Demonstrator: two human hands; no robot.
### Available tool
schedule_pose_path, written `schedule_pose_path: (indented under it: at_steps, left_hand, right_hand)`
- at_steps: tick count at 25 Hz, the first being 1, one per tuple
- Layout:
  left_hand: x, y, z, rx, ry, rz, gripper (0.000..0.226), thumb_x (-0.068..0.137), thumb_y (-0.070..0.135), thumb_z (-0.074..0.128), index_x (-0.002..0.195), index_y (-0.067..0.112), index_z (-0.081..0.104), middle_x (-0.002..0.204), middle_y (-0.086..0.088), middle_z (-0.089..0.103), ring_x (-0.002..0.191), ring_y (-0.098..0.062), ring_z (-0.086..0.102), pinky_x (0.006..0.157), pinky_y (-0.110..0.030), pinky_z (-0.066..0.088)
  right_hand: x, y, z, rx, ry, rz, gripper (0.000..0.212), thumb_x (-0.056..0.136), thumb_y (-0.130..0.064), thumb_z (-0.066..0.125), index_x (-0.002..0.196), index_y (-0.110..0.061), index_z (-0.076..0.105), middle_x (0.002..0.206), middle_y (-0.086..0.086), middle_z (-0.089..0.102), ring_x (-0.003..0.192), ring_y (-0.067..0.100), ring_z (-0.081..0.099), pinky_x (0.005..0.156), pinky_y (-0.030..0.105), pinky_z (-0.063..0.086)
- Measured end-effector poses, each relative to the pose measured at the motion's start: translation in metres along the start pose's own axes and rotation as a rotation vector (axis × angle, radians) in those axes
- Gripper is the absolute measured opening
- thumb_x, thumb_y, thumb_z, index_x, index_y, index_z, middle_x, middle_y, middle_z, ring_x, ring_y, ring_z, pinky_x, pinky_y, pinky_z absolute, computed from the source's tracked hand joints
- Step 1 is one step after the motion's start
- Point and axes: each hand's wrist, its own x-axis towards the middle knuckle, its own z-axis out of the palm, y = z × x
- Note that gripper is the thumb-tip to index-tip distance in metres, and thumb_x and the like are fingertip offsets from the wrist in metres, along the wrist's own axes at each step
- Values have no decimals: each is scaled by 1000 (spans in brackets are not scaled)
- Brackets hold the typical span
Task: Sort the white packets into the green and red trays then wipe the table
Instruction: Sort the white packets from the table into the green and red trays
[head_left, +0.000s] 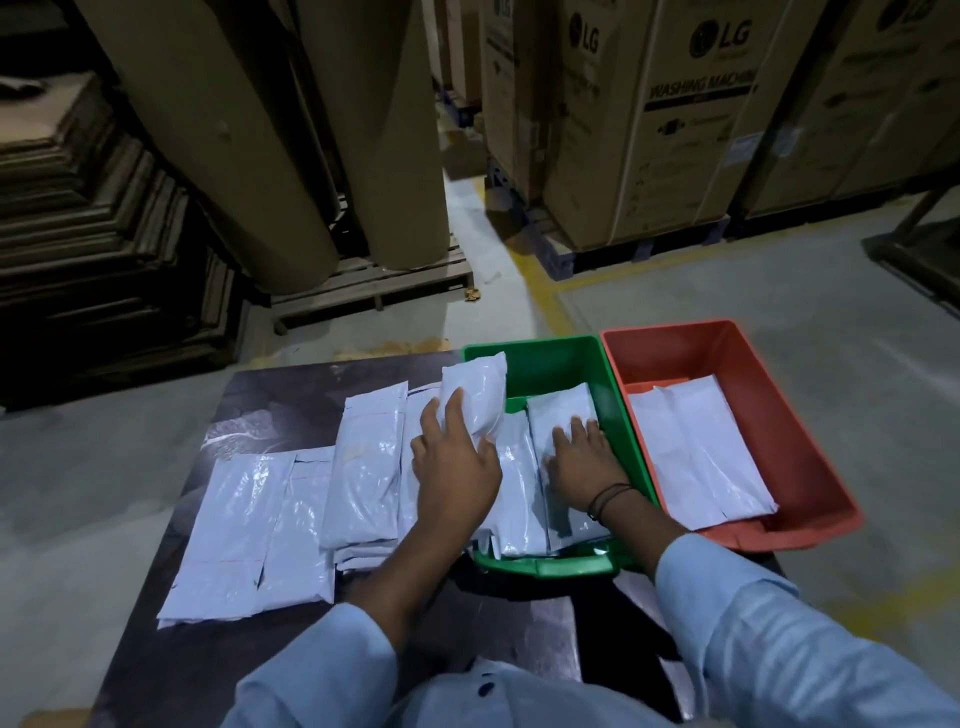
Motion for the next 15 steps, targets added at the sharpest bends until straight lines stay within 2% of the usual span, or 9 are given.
schedule_pose_path:
  at_steps: [4, 6, 8, 11, 15]
  left_hand:
    - [-4, 32, 27, -7, -30, -7, 65, 101, 34, 52, 158, 27, 22, 165, -11, 13, 139, -41, 31, 114, -51, 31]
    - [-1, 44, 43, 46, -62, -51, 66, 101, 36, 50, 158, 26, 19, 166, -13, 8, 142, -43, 27, 116, -53, 28]
    - [2, 47, 63, 122, -118, -86, 69, 101, 37, 48, 160, 23, 15, 167, -15, -1, 147, -46, 18, 118, -55, 22]
    - [2, 36, 93, 235, -278, -9, 76, 100, 27, 50, 161, 22, 6, 166, -19, -15, 151, -50, 0, 122, -55, 14]
    - [1, 13, 118, 336, -449, 2, 79, 97, 13, 47, 162, 21, 3, 166, -18, -19, 150, -54, -7, 122, -56, 13]
  right_hand:
    - [-17, 14, -30, 88, 341, -128, 45, 96, -23, 53, 137, -4, 52, 152, 27, 37, 143, 47, 28, 119, 54, 25]
    - [-22, 26, -35, 115, 447, -154, 40, 91, -16, 59, 128, -2, 59, 146, 29, 44, 139, 50, 35, 115, 57, 32]
    - [-25, 36, -37, 124, 453, -148, 38, 89, -15, 61, 125, -2, 61, 144, 30, 46, 138, 50, 37, 113, 58, 34]
    - [-28, 46, -36, 99, 431, -138, 37, 89, -18, 61, 123, -2, 62, 146, 28, 45, 139, 49, 36, 115, 55, 31]
    - [-34, 54, -27, 36, 417, -165, 34, 89, -20, 60, 120, -5, 64, 144, 26, 46, 139, 49, 35, 115, 53, 34]
